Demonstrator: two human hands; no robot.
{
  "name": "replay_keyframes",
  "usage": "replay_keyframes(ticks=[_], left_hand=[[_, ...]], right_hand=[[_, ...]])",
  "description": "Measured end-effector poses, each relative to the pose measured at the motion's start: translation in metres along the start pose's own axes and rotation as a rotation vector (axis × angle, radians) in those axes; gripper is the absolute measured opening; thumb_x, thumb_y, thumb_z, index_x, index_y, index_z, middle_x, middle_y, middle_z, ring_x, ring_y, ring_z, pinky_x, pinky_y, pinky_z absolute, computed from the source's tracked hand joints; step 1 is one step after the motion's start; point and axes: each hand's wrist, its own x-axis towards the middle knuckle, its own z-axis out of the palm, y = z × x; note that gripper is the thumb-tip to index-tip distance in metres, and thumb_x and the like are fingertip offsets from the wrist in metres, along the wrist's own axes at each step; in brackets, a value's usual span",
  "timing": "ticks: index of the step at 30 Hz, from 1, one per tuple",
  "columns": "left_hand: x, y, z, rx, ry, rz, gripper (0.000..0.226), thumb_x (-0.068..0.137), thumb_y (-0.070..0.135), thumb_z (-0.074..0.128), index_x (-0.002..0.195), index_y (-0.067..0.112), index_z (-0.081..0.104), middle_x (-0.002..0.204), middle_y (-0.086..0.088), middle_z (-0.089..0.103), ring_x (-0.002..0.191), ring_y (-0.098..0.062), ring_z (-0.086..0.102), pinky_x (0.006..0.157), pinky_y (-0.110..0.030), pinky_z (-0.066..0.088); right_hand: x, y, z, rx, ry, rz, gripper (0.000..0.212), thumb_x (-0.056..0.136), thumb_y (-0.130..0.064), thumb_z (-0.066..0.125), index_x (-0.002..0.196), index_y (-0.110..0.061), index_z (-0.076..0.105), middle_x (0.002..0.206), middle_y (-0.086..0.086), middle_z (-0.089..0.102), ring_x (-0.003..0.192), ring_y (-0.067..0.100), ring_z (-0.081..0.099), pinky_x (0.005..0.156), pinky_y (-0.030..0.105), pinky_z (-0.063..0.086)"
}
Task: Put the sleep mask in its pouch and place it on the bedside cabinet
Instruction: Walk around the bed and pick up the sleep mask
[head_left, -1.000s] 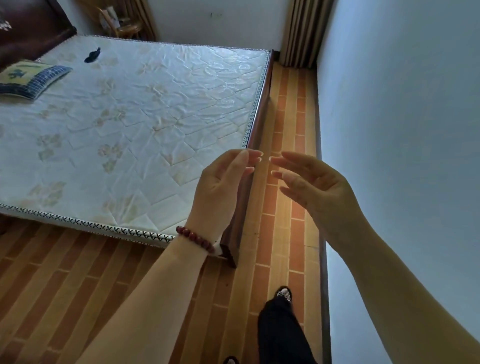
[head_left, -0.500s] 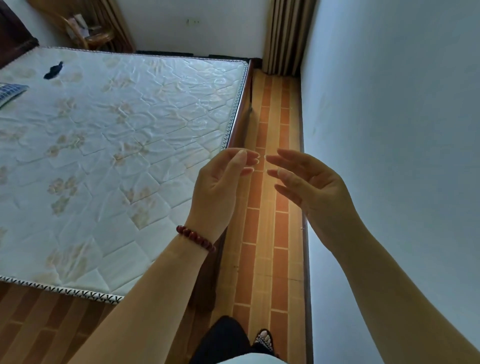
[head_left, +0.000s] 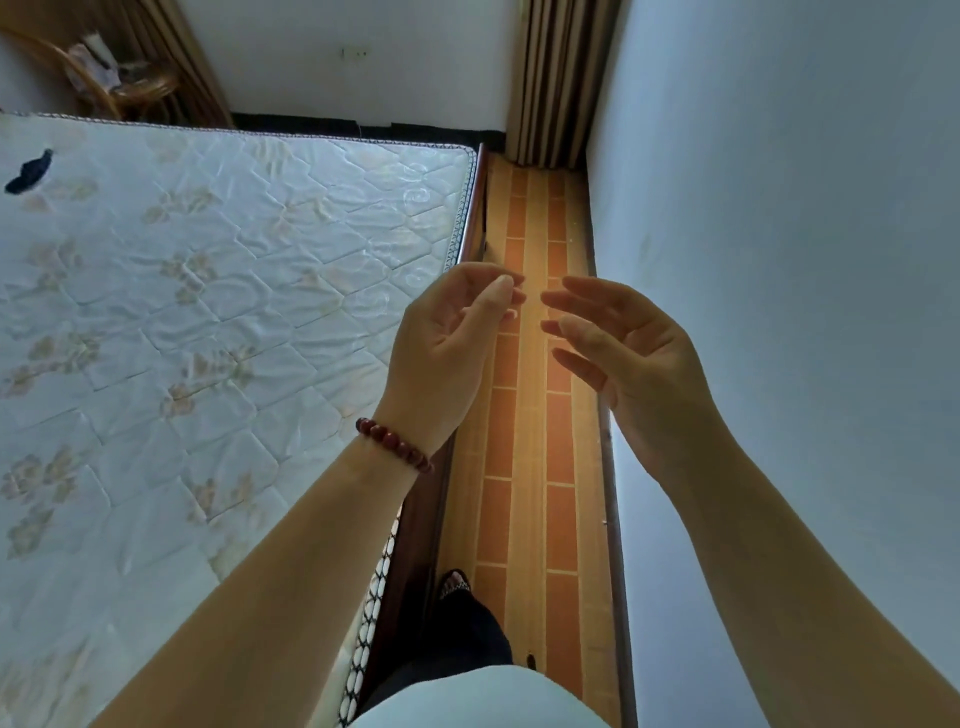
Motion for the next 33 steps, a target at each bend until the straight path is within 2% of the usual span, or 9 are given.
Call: replay_keyframes(ticks=[5,10,16,20,26,33], left_hand=[[0.086,-0.014,-0.014,0.031,-0.064,0.039,0.017,0.094,0.011,0.046,0.096,0.006,0.062,0.09,-0.003,0.066,0.082,-0.005,0.064,0.069,-0.006,0.045],[0.148,-0.033,-0.018,0.02,-0.097,0.011,0.015,0.094,0.012,0.047,0.093,0.01,0.062,0.087,0.001,0.066,0.081,-0.002,0.064,0.069,-0.006,0.045],[0.226,-0.057,-0.013,0.034,-0.122,-0.032,0.014,0.094,0.015,0.047,0.094,0.013,0.062,0.089,0.002,0.066,0.085,-0.009,0.065,0.07,-0.009,0.047],[0.297,-0.08,0.004,0.033,-0.128,-0.033,0.014,0.094,0.016,0.047,0.097,0.012,0.061,0.092,0.0,0.065,0.086,-0.012,0.065,0.072,-0.016,0.051],[0.413,-0.101,0.046,0.07,-0.142,-0.053,0.015,0.093,0.017,0.048,0.099,0.011,0.06,0.095,-0.006,0.067,0.086,-0.013,0.065,0.069,-0.012,0.049],[0.523,-0.124,0.073,0.079,-0.11,-0.072,0.015,0.094,0.016,0.047,0.097,0.011,0.06,0.092,-0.003,0.066,0.084,-0.012,0.064,0.069,-0.012,0.05]], right_hand=[[0.081,0.002,0.009,0.007,0.06,-0.018,0.03,0.072,-0.031,0.063,0.102,-0.026,0.063,0.109,-0.002,0.07,0.104,0.018,0.068,0.086,0.025,0.054],[0.142,0.011,0.008,-0.003,0.074,0.023,0.031,0.072,-0.032,0.064,0.102,-0.027,0.063,0.109,-0.002,0.07,0.103,0.018,0.068,0.085,0.026,0.055],[0.22,0.024,-0.003,0.026,0.092,0.058,0.033,0.071,-0.031,0.065,0.103,-0.024,0.064,0.108,0.001,0.071,0.101,0.02,0.069,0.082,0.026,0.056],[0.288,0.037,-0.027,0.044,0.109,0.062,0.035,0.07,-0.032,0.066,0.104,-0.025,0.064,0.109,0.0,0.071,0.102,0.021,0.068,0.084,0.028,0.056],[0.404,0.037,-0.073,0.038,0.097,0.051,0.034,0.071,-0.031,0.065,0.105,-0.024,0.063,0.106,-0.002,0.071,0.101,0.019,0.069,0.084,0.025,0.055],[0.519,0.046,-0.103,0.062,0.061,0.045,0.031,0.07,-0.03,0.066,0.101,-0.024,0.064,0.099,-0.006,0.072,0.097,0.016,0.07,0.078,0.021,0.055]])
